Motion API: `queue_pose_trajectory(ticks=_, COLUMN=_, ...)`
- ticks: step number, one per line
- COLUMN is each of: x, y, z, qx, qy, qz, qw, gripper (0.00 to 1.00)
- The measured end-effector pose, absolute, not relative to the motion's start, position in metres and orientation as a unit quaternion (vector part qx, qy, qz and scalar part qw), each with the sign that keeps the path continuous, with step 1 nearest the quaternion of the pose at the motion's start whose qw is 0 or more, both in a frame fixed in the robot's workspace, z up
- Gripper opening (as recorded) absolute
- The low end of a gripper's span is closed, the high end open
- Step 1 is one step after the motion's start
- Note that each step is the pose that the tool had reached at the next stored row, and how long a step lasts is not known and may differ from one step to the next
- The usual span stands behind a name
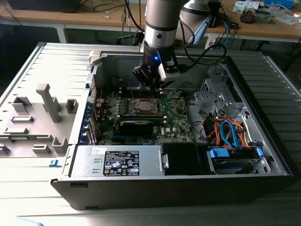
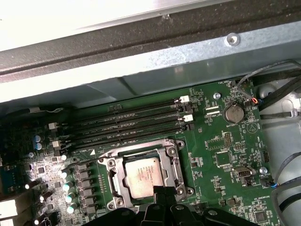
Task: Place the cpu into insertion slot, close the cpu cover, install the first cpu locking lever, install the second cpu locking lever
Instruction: 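Install the first cpu locking lever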
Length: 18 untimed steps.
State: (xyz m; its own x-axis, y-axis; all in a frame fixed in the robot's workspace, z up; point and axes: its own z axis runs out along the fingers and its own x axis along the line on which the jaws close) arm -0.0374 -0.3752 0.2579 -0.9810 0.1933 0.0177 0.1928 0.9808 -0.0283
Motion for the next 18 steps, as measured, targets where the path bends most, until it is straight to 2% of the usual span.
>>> queue_pose_trajectory(ticks=18, x=-0.0374, y=-0.3752, z=0.2579, qx=-0.085, qy=-0.996, qz=0.013, qw=0.010, gripper=0.11)
